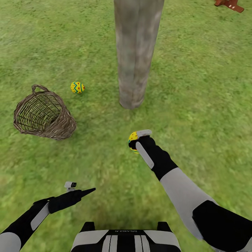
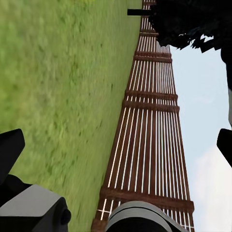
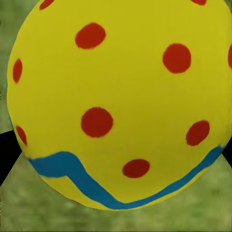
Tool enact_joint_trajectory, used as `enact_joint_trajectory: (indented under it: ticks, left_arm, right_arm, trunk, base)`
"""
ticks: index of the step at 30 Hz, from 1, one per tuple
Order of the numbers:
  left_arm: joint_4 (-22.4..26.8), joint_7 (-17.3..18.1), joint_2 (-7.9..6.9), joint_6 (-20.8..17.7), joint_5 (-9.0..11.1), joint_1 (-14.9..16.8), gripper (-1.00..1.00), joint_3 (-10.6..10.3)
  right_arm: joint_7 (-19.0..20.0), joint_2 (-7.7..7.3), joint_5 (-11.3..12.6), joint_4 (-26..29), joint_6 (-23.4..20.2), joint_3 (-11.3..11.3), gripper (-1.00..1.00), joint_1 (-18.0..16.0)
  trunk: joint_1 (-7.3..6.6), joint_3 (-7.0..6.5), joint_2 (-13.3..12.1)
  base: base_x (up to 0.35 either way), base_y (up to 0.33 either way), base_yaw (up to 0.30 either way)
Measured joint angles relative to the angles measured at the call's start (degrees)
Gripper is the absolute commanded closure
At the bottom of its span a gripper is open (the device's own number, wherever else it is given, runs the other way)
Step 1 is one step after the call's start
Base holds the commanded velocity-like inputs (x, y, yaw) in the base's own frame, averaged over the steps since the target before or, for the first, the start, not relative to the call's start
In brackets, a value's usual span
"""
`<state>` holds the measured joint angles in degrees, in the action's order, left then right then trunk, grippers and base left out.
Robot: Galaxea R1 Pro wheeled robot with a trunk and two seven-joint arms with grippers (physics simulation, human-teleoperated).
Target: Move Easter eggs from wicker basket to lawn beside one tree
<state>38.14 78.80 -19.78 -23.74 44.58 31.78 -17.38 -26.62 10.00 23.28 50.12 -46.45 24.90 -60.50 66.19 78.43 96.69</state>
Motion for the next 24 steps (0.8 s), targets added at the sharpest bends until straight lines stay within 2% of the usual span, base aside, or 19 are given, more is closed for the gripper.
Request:
enact_joint_trajectory:
  ticks: [2, 7, 24]
  left_arm:
    - [0.05, 0.03, 0.00, 0.00, -0.01, 0.00, -1.00, 0.00]
    - [0.09, 0.05, 0.00, 0.00, -0.05, 0.00, -1.00, -0.02]
    - [0.18, 0.05, 0.09, 0.00, -0.09, 0.00, -1.00, -0.03]
  right_arm:
    - [0.02, 0.00, 0.06, 0.26, 0.38, -0.02, 1.00, -0.23]
    - [0.11, 0.00, 0.21, 3.24, 3.99, 0.05, 1.00, -0.45]
    - [0.11, 0.00, 0.24, 7.67, 4.48, 0.07, 1.00, -0.45]
  trunk:
    - [0.00, 0.00, 0.00]
    - [1.09, 0.89, 1.99]
    - [4.83, 3.94, 8.81]
  base:
    - [0.000, 0.000, 0.000]
    - [0.000, 0.000, 0.000]
    - [0.000, 0.000, 0.000]
